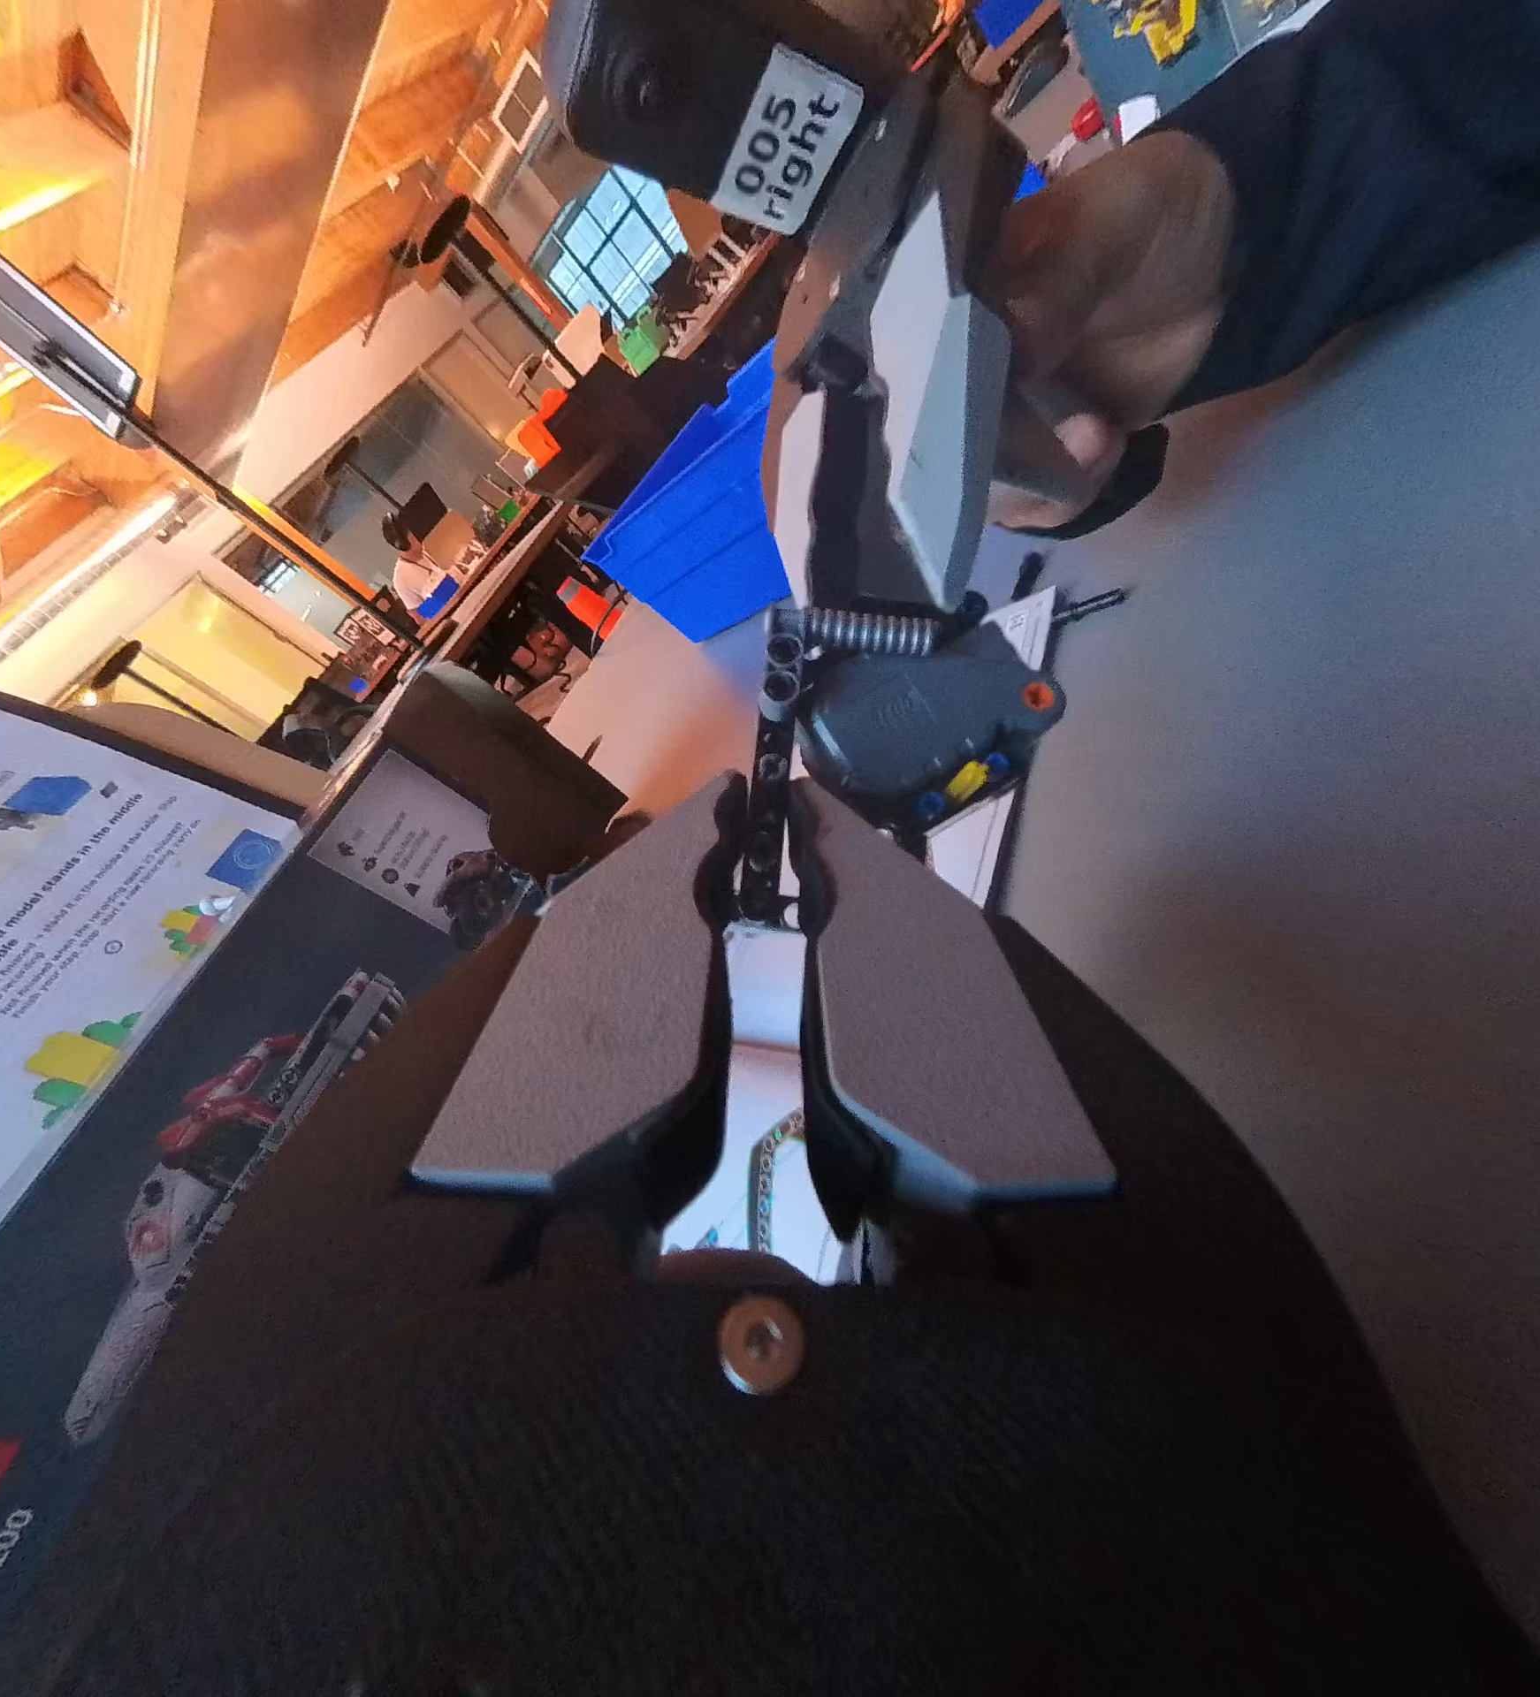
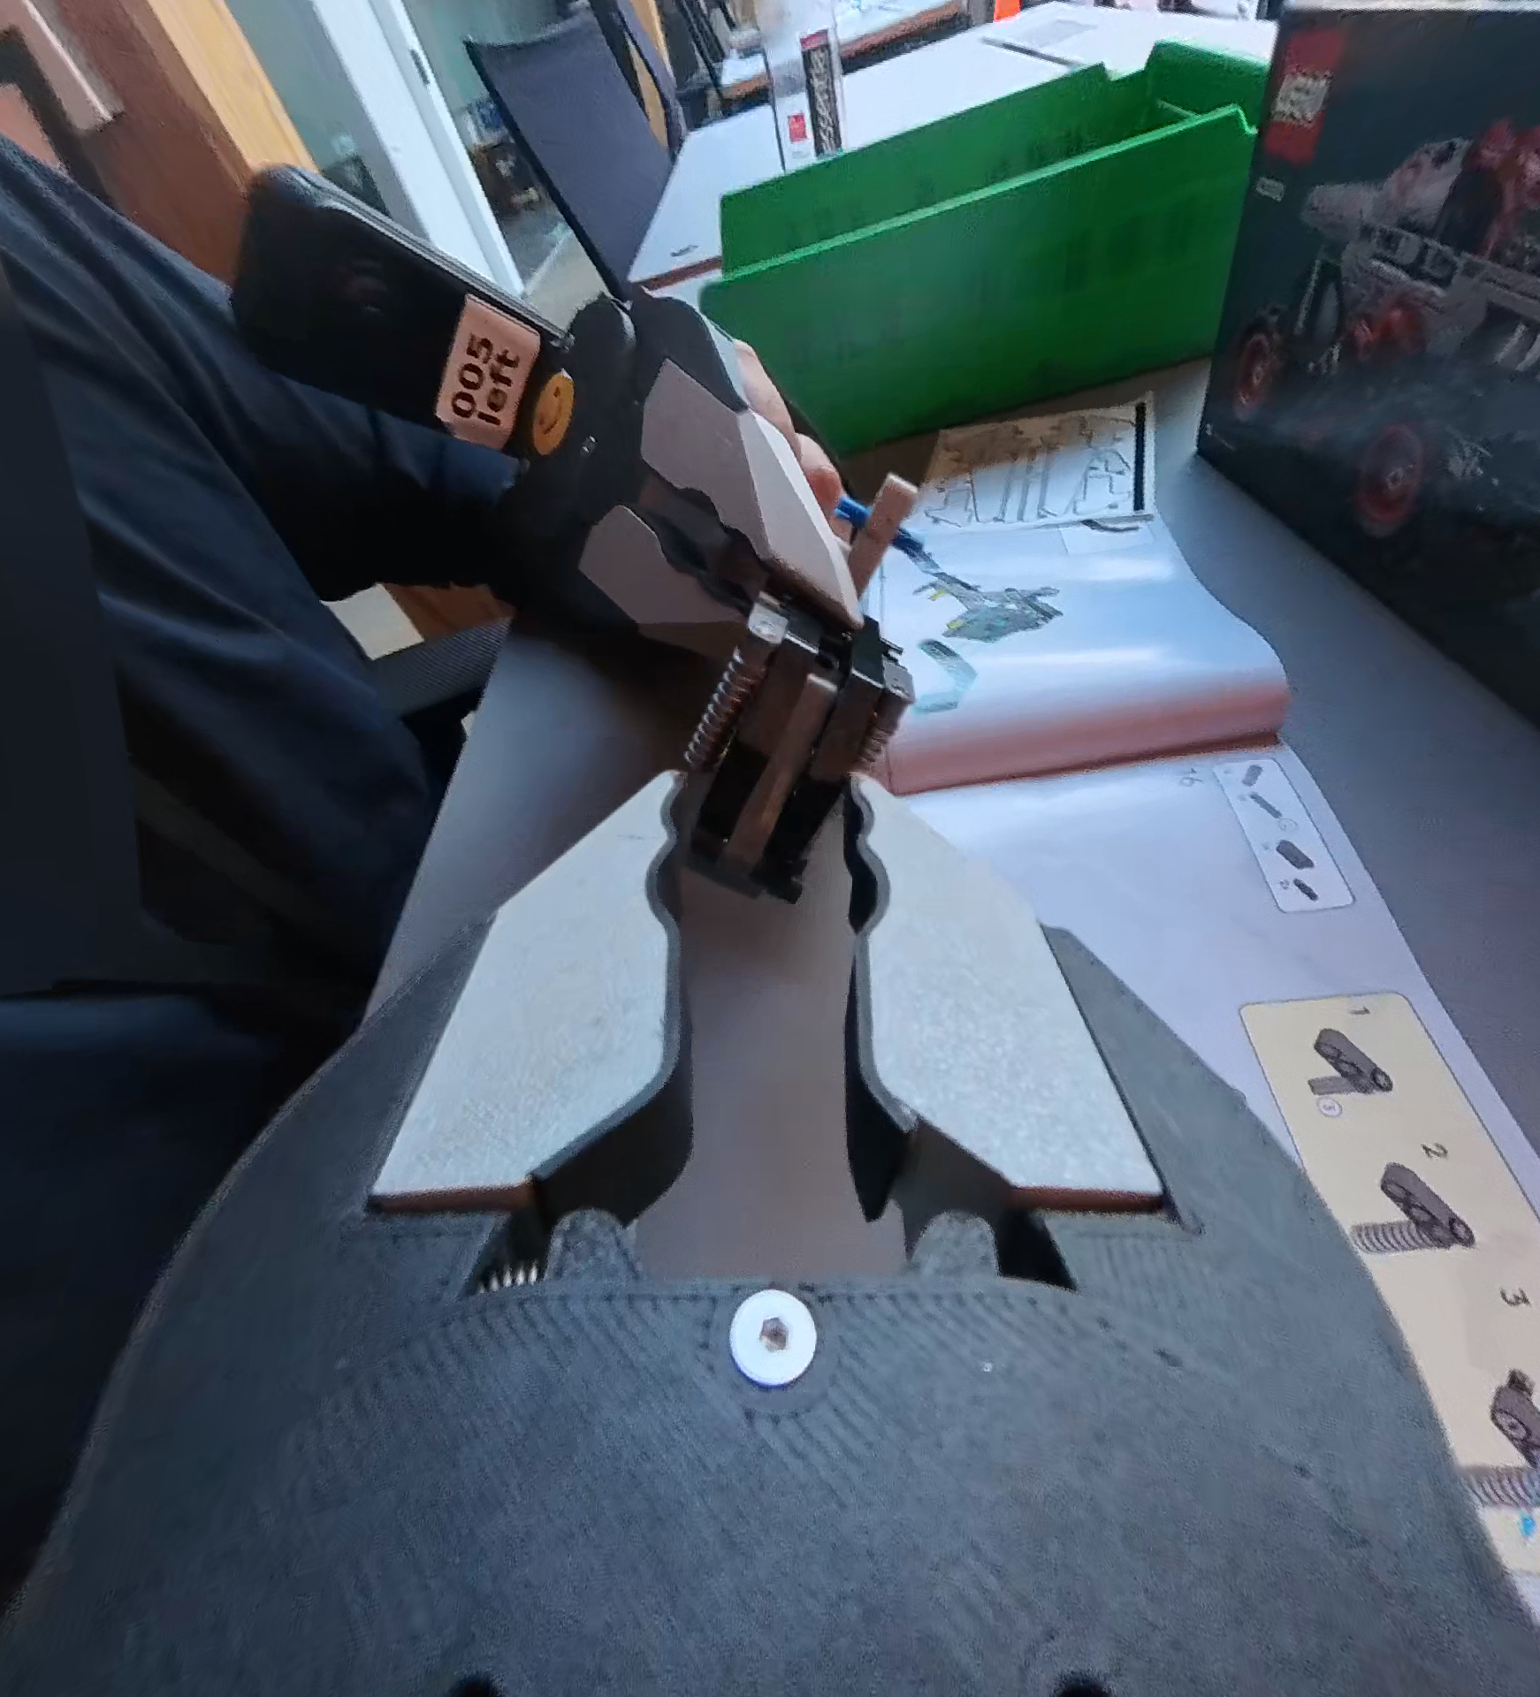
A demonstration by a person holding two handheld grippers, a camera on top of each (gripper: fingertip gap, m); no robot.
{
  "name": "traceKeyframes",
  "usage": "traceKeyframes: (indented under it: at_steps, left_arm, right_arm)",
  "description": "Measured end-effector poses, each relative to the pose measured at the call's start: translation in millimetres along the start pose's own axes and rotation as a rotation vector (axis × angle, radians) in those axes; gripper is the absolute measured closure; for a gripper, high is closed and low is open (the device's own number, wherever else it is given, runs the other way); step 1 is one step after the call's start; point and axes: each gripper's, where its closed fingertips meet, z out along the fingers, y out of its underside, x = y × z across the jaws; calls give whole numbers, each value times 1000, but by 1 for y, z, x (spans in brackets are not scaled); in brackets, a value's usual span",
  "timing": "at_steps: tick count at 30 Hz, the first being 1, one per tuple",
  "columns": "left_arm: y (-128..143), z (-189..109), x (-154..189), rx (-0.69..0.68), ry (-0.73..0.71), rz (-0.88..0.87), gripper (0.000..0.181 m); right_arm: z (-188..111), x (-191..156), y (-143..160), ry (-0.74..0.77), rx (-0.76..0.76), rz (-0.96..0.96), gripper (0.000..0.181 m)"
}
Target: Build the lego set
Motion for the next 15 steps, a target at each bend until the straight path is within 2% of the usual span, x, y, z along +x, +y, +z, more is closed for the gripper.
traceKeyframes:
  at_steps: [5,10,15]
  left_arm:
    - [4,2,0,-27,1,-4,175]
    - [20,7,4,-124,39,-40,175]
    - [28,9,6,-160,57,-75,175]
  right_arm:
    - [-7,8,1,42,-14,-30,151]
    - [-23,12,-18,0,123,53,142]
    - [-56,32,-45,116,292,65,133]
